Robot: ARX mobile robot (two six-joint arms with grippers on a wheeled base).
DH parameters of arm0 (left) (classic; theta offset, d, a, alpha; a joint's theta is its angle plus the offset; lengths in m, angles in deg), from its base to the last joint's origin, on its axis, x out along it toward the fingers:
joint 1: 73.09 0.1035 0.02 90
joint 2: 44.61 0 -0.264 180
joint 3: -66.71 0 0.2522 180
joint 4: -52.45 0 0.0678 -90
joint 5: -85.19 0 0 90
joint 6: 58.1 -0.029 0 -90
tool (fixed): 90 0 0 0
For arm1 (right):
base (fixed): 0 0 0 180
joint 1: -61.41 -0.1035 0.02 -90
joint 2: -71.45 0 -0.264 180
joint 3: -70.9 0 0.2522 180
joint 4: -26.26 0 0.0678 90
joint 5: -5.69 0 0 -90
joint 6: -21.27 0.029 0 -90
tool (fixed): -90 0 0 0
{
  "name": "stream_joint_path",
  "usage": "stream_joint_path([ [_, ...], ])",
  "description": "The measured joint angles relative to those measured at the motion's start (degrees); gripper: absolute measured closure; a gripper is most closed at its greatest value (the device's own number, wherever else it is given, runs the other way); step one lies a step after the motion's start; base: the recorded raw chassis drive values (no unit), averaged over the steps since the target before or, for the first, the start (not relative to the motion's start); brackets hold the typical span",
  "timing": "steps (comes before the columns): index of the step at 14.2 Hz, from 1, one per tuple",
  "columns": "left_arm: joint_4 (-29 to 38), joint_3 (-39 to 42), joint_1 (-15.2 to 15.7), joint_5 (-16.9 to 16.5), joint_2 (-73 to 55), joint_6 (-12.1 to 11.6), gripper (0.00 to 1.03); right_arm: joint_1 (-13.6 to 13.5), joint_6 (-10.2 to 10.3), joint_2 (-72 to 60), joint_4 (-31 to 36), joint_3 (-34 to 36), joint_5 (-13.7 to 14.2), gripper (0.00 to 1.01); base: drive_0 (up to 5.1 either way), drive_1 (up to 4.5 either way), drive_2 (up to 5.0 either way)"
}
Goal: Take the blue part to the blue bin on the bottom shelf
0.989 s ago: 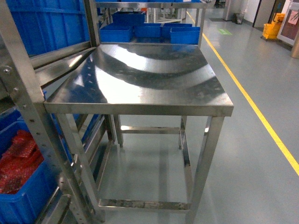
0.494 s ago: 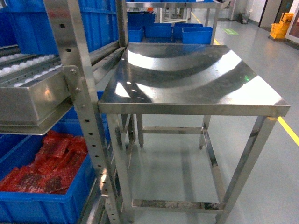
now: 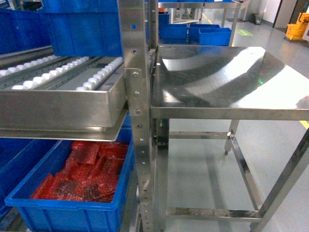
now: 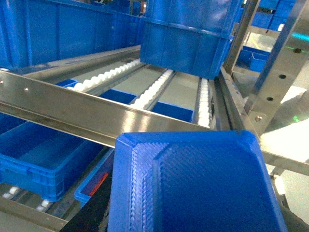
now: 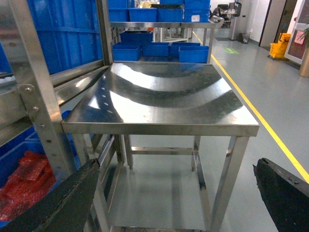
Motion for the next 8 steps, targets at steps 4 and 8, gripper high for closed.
stream_joint_path([
  [4, -0.04, 0.0, 0.0, -0.07, 0.0, 0.0, 0.6, 0.0, 0.0, 0.0, -0.15, -0.02, 0.0, 0.03, -5.1, 2.35, 2.3],
  [8, 0.0, 0.0, 0.0, -0.07, 0.0, 0.0, 0.6, 0.0, -0.02, 0.0, 0.04, 0.0, 0.0, 0.03, -5.1, 2.36, 2.4],
])
